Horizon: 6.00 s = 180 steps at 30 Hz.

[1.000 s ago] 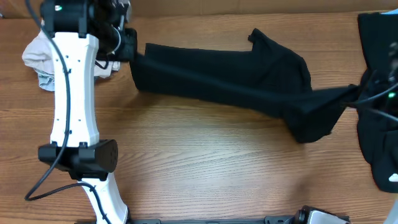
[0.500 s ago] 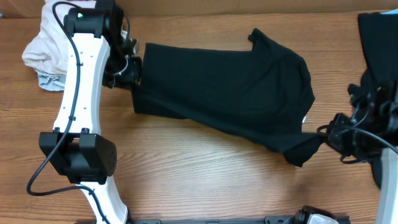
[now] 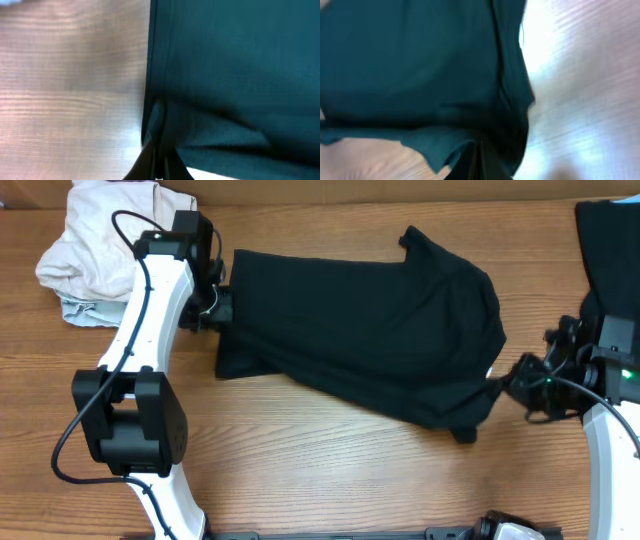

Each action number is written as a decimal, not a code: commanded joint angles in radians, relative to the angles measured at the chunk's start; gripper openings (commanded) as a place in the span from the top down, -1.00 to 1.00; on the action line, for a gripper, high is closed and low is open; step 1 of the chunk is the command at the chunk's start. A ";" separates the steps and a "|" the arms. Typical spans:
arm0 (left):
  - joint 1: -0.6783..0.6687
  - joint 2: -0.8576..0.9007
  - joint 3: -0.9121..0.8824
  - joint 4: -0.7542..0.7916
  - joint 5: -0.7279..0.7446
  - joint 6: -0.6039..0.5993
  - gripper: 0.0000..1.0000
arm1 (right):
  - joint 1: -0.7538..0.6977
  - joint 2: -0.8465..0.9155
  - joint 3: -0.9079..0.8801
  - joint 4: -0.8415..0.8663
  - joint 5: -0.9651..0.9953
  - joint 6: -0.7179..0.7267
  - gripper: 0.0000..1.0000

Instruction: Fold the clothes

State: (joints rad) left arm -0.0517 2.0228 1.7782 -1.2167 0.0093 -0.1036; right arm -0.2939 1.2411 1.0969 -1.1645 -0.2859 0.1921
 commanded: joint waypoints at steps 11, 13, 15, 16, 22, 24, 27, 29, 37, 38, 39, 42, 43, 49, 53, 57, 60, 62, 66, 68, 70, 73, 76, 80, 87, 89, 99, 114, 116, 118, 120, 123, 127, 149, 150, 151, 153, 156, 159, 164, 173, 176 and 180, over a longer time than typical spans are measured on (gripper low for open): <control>-0.008 -0.018 -0.031 0.311 -0.010 -0.069 0.92 | -0.003 0.215 0.002 0.350 -0.007 -0.032 0.92; -0.016 -0.015 -0.037 0.325 -0.015 -0.068 0.91 | -0.003 0.237 0.002 0.414 -0.007 -0.036 0.92; -0.027 -0.010 -0.045 0.336 -0.021 -0.069 0.92 | -0.003 0.252 0.002 0.494 -0.008 -0.035 0.92; -0.030 -0.006 -0.046 0.339 -0.020 -0.069 0.92 | -0.003 0.253 0.004 0.531 -0.008 -0.035 0.93; -0.032 0.016 -0.048 0.343 -0.022 -0.068 0.92 | -0.003 0.253 0.023 0.663 -0.004 -0.037 0.93; -0.032 0.018 -0.048 0.344 -0.036 -0.069 0.92 | -0.003 0.255 0.023 0.663 -0.005 -0.040 0.93; -0.032 0.018 -0.049 0.359 -0.061 -0.069 0.92 | -0.003 0.270 0.023 0.622 -0.003 -0.063 0.93; -0.032 0.018 -0.049 0.367 -0.062 -0.069 0.92 | -0.002 0.284 0.023 0.605 0.004 -0.066 0.93; -0.032 0.018 -0.069 0.338 -0.065 -0.068 0.92 | 0.002 0.329 0.024 0.531 0.003 -0.069 0.93; -0.032 0.016 -0.067 0.314 -0.066 -0.050 0.92 | 0.002 0.317 0.034 0.496 -0.009 -0.069 0.93; -0.029 0.010 -0.060 0.291 -0.066 -0.049 0.92 | 0.002 0.304 0.047 0.467 -0.018 -0.069 0.93; -0.018 -0.011 -0.011 0.196 -0.064 -0.050 0.91 | 0.002 0.250 0.111 0.351 -0.026 -0.071 0.92; -0.014 -0.021 0.012 0.158 -0.063 -0.050 0.92 | 0.002 0.227 0.139 0.307 -0.027 -0.078 0.93; -0.016 -0.089 0.196 -0.180 -0.009 -0.050 0.92 | 0.002 0.080 0.332 -0.049 -0.031 -0.087 0.93; -0.021 -0.122 0.236 -0.335 0.010 -0.050 0.92 | 0.002 -0.002 0.372 -0.249 -0.031 -0.087 0.93; -0.021 -0.125 0.223 -0.405 0.011 -0.050 0.92 | 0.002 -0.042 0.369 -0.384 -0.030 -0.087 0.92; -0.021 -0.125 0.180 -0.409 0.010 -0.050 0.92 | 0.002 -0.041 0.344 -0.433 -0.030 -0.084 0.92; -0.021 -0.125 0.132 -0.406 0.010 -0.050 0.91 | 0.002 -0.040 0.308 -0.450 -0.030 -0.079 0.92; -0.019 -0.125 0.005 -0.387 -0.007 -0.052 0.91 | 0.002 -0.040 0.223 -0.450 -0.030 -0.076 0.92; -0.011 -0.125 -0.049 -0.363 -0.034 -0.067 0.91 | 0.002 -0.040 0.188 -0.433 -0.029 -0.076 0.92; 0.005 -0.125 -0.103 -0.320 -0.047 -0.084 0.91 | 0.002 -0.038 0.159 -0.389 -0.029 -0.076 0.92; 0.040 -0.125 -0.161 -0.195 -0.042 -0.101 0.92 | 0.002 -0.019 0.148 -0.245 -0.006 -0.077 0.93; 0.053 -0.125 -0.188 -0.028 -0.040 -0.106 0.92 | 0.002 0.031 0.148 -0.112 -0.005 -0.077 0.93; 0.039 -0.125 -0.188 0.118 -0.008 -0.106 0.92 | 0.007 0.110 0.148 -0.010 -0.008 -0.077 0.93; -0.042 -0.111 -0.188 0.288 0.013 -0.102 0.92 | 0.025 0.260 0.148 0.122 -0.007 -0.081 0.93; -0.058 -0.097 -0.188 0.309 0.001 -0.102 0.92 | 0.026 0.282 0.148 0.143 -0.007 -0.080 0.92; -0.060 0.049 -0.188 0.453 -0.039 -0.131 0.90 | 0.026 0.353 0.148 0.261 0.008 -0.089 0.92; -0.050 0.083 -0.182 0.536 0.007 -0.110 -1.00 | 0.025 0.448 0.150 0.356 0.022 -0.089 -0.72; -0.028 0.083 -0.161 0.514 0.086 -0.082 -1.00 | 0.025 0.448 0.183 0.328 0.022 -0.089 -0.93; -0.004 0.083 -0.109 0.460 0.126 -0.079 -0.99 | 0.025 0.448 0.243 0.275 0.021 -0.092 -1.00; 0.014 0.083 -0.035 0.390 0.154 -0.064 -1.00 | 0.027 0.448 0.323 0.207 0.014 -0.103 -1.00; 0.026 0.083 0.182 0.215 0.195 0.016 -1.00 | 0.045 0.448 0.515 0.060 -0.007 -0.150 -1.00; 0.007 0.083 0.413 0.084 0.191 0.082 -1.00 | 0.096 0.448 0.689 -0.028 -0.003 -0.176 -1.00; -0.022 0.481 0.500 0.444 0.109 0.155 -1.00 | 0.182 0.488 0.694 -0.034 0.027 -0.182 -1.00; -0.022 0.495 0.500 0.452 0.103 0.161 -1.00 | 0.182 0.488 0.694 -0.032 0.027 -0.182 -1.00; -0.022 0.508 0.500 0.462 0.090 0.162 -1.00 | 0.182 0.488 0.694 -0.030 0.027 -0.182 -1.00; -0.022 0.525 0.500 0.483 0.064 0.168 -1.00 | 0.182 0.488 0.694 -0.027 0.027 -0.182 -1.00; -0.022 0.553 0.500 0.523 0.056 0.198 -1.00 | 0.182 0.488 0.694 -0.026 0.027 -0.181 -1.00; -0.022 0.575 0.500 0.542 0.051 0.230 -0.99 | 0.182 0.489 0.694 -0.026 0.027 -0.181 -1.00; -0.022 0.632 0.500 0.549 0.058 0.265 -0.90 | 0.182 0.494 0.688 -0.023 0.027 -0.182 -0.99; -0.021 0.650 0.500 0.584 0.032 0.264 -0.61 | 0.182 0.549 0.688 -0.024 0.025 -0.181 -0.92; -0.021 0.649 0.501 0.591 0.031 0.264 -0.21 | 0.182 0.556 0.688 -0.023 0.026 -0.181 -0.89; -0.021 0.649 0.502 0.593 0.032 0.260 0.23 | 0.182 0.556 0.688 -0.011 0.026 -0.181 -0.82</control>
State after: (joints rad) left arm -0.0772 2.6263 2.2711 -0.6220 0.0700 0.1501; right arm -0.1154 1.8023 1.7905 -1.1870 -0.2619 0.0212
